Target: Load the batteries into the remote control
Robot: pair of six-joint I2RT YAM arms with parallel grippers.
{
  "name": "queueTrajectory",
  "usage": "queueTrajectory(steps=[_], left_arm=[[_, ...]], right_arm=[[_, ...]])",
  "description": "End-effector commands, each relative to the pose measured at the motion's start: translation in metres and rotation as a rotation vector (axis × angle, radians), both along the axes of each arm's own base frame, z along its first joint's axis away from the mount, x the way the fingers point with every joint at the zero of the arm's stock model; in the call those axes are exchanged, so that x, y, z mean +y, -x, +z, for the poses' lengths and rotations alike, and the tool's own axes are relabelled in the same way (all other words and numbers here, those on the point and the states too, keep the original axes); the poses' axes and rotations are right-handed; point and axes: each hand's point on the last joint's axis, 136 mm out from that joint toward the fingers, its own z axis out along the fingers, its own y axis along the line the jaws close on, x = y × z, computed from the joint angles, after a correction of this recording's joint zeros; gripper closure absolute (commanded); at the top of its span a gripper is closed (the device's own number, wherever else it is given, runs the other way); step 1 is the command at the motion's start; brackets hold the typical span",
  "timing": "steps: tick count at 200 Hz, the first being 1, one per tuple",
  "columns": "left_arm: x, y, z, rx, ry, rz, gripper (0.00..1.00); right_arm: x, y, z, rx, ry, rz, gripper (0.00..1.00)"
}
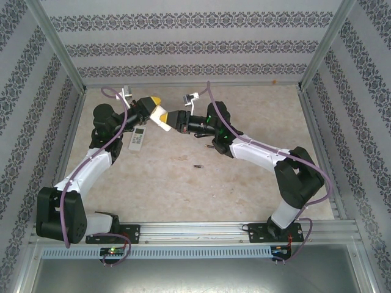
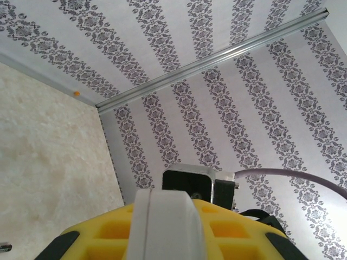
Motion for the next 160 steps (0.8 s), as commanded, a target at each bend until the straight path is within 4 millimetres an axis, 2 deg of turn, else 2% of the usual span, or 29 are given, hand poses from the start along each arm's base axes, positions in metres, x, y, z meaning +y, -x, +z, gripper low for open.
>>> queueTrajectory(steps=[1, 40, 52, 67, 85, 111, 141, 160], left_arm=[[0.014, 0.006, 0.062, -0.196, 0.028, 0.069, 0.98], [0.015, 0.002, 0.061, -0.191, 0.038, 0.073, 0.98], [0.015, 0.001, 0.059, -0.186, 0.03, 0.078, 0.98], [0.018, -0.001, 0.053, -0.174, -0.003, 0.097, 0.98], [0.02, -0.002, 0.051, -0.173, -0.027, 0.112, 0.98], [0.019, -0.004, 0.052, -0.176, -0.011, 0.104, 0.98], [0.021, -0.007, 0.048, -0.163, -0.023, 0.114, 0.98], [0.033, -0.013, 0.038, -0.139, -0.047, 0.156, 0.98]], right_arm=[[-0.01, 0.002, -0.054, 0.127, 0.12, -0.009, 0.58], [-0.01, 0.006, -0.052, 0.119, 0.111, 0.01, 0.77], [-0.011, 0.006, -0.053, 0.122, 0.113, 0.009, 0.77], [-0.015, 0.005, -0.055, 0.129, 0.114, 0.005, 0.65], [-0.017, 0.006, -0.057, 0.132, 0.117, 0.009, 0.62], [-0.013, 0.006, -0.054, 0.128, 0.104, 0.021, 0.8], [-0.016, 0.003, -0.055, 0.134, 0.096, 0.017, 0.84], [-0.026, 0.002, -0.062, 0.148, 0.103, 0.002, 0.85]])
